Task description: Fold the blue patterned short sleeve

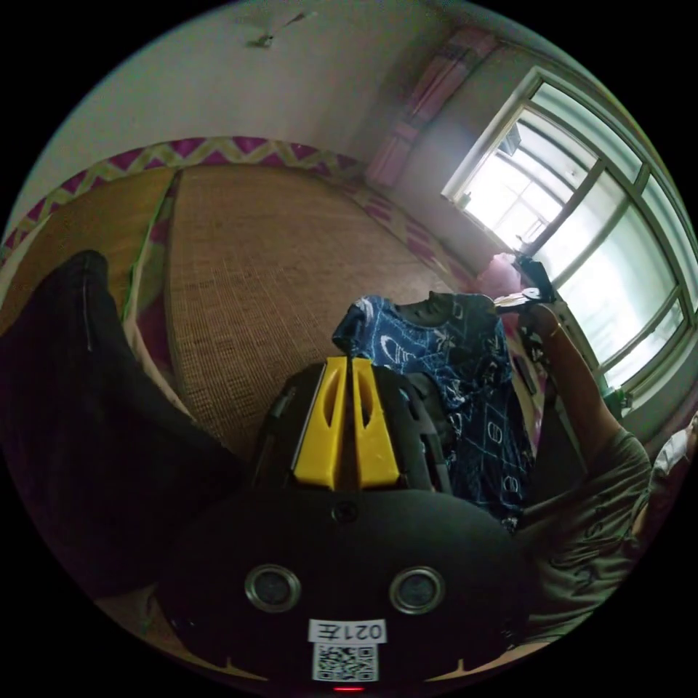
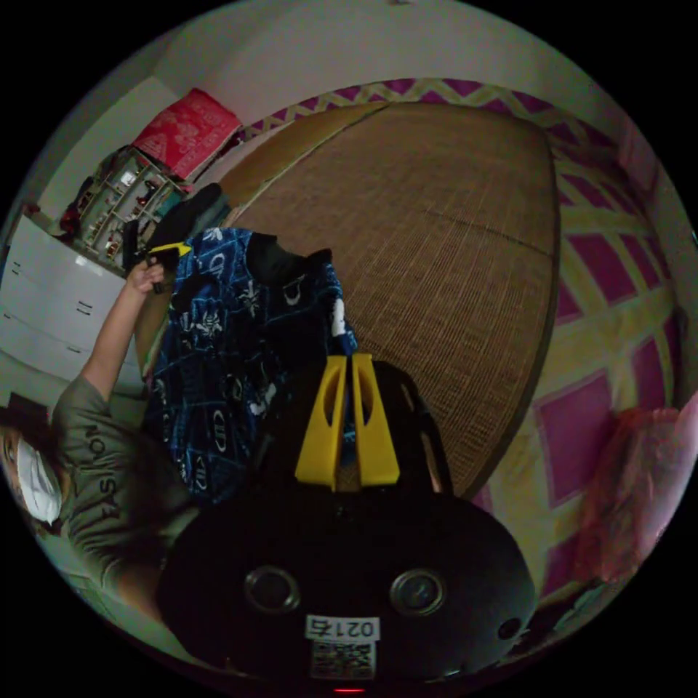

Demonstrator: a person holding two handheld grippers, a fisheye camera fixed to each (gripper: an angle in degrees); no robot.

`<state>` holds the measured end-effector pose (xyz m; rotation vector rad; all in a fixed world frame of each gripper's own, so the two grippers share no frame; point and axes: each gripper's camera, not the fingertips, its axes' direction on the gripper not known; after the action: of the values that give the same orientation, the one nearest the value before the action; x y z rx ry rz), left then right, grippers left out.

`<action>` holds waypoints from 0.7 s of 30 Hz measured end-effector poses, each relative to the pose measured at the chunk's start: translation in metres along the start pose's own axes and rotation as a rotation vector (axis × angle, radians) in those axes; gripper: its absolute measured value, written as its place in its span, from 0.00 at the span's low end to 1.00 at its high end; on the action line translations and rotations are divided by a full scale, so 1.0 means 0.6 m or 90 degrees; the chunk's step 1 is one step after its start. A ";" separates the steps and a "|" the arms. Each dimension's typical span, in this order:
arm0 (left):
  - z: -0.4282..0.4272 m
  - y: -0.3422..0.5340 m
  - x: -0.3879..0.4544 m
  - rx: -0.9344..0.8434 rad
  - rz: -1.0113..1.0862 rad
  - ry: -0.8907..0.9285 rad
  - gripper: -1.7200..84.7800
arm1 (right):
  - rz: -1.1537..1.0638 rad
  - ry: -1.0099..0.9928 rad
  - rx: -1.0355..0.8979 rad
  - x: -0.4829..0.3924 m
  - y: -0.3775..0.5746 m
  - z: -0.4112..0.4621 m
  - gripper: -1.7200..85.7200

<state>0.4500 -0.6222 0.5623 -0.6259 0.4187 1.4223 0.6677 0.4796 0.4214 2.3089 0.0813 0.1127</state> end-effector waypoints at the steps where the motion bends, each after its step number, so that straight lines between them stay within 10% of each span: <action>1: 0.011 -0.014 -0.009 0.011 -0.011 -0.008 0.01 | 0.007 0.026 0.007 0.001 -0.027 0.011 0.02; 14: 0.203 0.007 -0.016 0.052 -0.102 -0.252 0.02 | 0.101 0.244 0.063 -0.049 -0.087 0.274 0.13; 21: 0.268 0.075 0.106 0.057 0.034 -0.107 0.07 | -0.186 0.131 0.105 -0.429 -0.005 0.368 0.13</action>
<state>0.3976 -0.4704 0.6408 -0.4215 0.3653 1.4855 0.4354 0.2955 0.2565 2.4145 0.5483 0.2007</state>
